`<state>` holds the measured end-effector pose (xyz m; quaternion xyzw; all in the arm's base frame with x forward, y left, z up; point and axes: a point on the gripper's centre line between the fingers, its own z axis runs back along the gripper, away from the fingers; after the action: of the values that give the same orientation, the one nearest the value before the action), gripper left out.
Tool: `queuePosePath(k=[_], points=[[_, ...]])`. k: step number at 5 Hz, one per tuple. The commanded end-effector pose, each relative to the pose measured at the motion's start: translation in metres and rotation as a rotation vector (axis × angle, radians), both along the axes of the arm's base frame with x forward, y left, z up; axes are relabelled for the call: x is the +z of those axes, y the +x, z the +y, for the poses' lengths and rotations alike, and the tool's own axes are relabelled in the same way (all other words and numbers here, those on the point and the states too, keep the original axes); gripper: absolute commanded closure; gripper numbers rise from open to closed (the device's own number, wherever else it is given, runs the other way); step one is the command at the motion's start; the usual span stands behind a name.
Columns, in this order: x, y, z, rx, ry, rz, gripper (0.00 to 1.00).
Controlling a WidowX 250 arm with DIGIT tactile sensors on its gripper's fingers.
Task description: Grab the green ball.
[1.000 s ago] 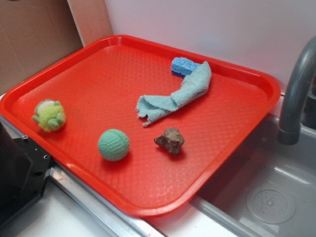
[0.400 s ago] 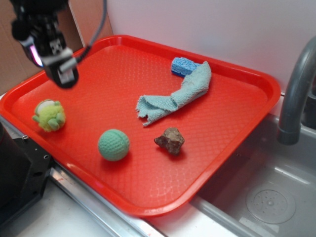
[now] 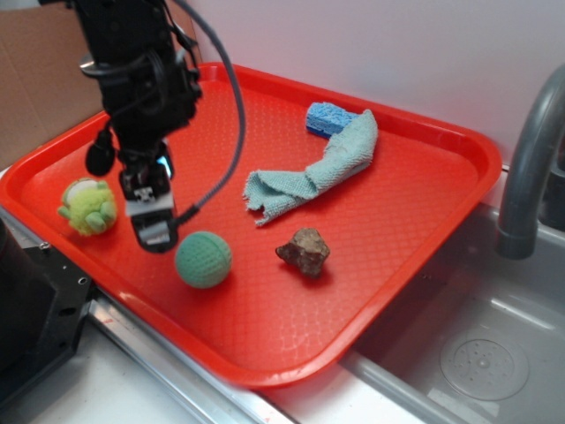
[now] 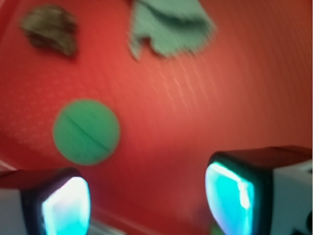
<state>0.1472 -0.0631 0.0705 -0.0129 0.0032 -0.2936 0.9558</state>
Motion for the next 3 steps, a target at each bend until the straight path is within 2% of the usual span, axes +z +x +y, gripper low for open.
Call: queuePosePath(k=[1, 2, 3], points=[[0.008, 0.003, -0.026, -0.227, -0.021, -0.091, 0.00], [-0.007, 0.009, -0.032, -0.248, -0.021, -0.076, 0.00], [-0.028, 0.013, -0.044, -0.276, 0.024, -0.026, 0.00]])
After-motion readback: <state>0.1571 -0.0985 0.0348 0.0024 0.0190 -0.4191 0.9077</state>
